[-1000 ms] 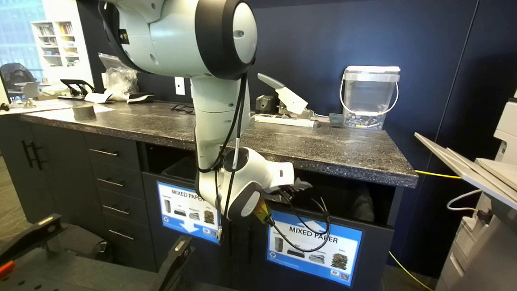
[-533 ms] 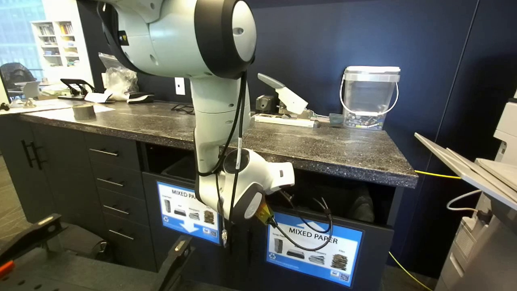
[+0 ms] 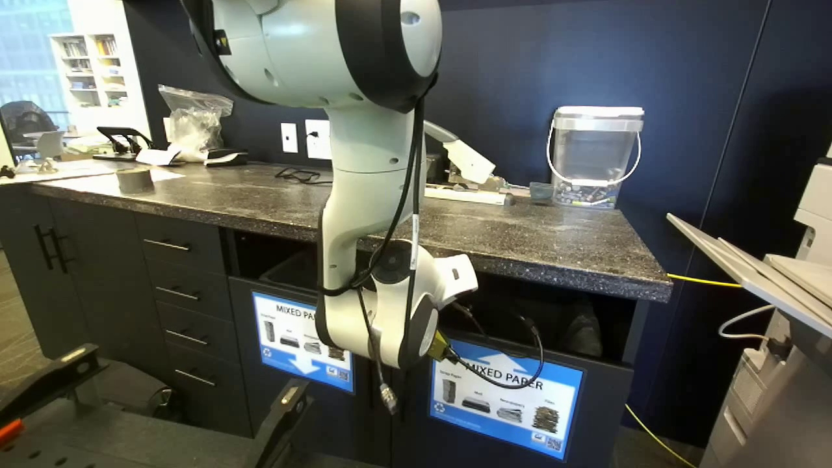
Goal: Remove all the paper trash from the base top and put them in the mixed paper bin on the left
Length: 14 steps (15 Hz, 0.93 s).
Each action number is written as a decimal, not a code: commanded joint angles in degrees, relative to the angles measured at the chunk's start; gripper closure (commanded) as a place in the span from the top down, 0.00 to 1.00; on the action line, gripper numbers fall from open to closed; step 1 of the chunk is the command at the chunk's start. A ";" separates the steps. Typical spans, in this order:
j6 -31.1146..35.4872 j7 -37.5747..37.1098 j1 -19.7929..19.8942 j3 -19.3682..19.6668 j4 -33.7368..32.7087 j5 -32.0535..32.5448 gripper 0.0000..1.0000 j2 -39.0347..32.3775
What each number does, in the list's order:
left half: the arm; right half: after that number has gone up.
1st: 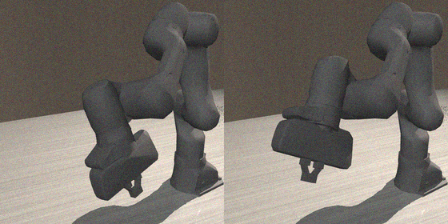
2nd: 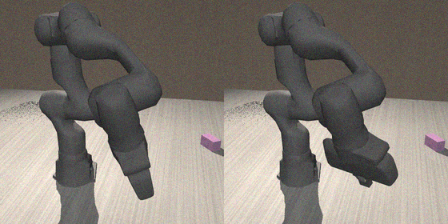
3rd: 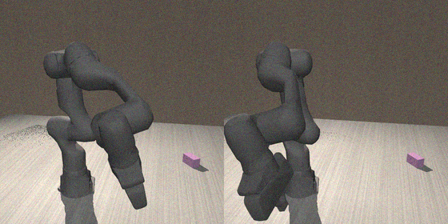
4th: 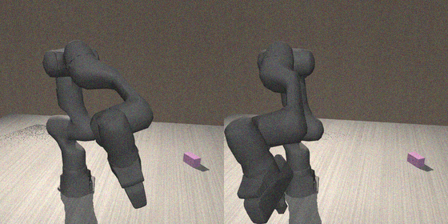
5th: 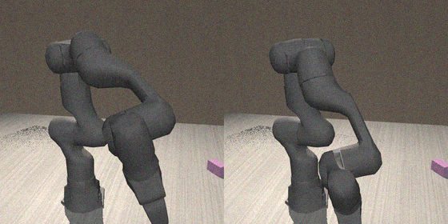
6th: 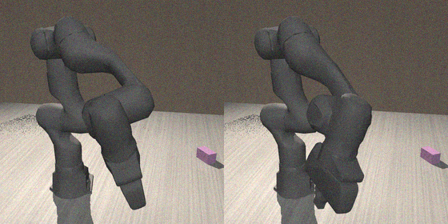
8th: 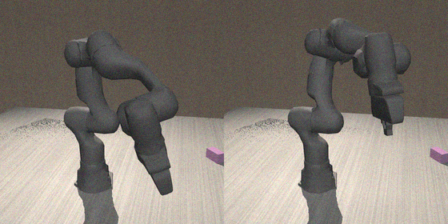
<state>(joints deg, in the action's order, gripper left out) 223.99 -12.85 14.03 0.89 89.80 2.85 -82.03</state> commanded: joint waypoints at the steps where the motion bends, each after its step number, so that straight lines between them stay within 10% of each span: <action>1: -3.47 2.39 1.13 -0.28 5.18 9.82 1.00 8.35; 10: -28.43 3.18 11.47 -7.33 21.84 37.01 1.00 25.79; 14: -43.26 6.33 20.79 -17.98 29.06 45.08 1.00 35.08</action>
<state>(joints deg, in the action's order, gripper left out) 188.41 -9.17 28.83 -10.41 111.66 44.47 -56.73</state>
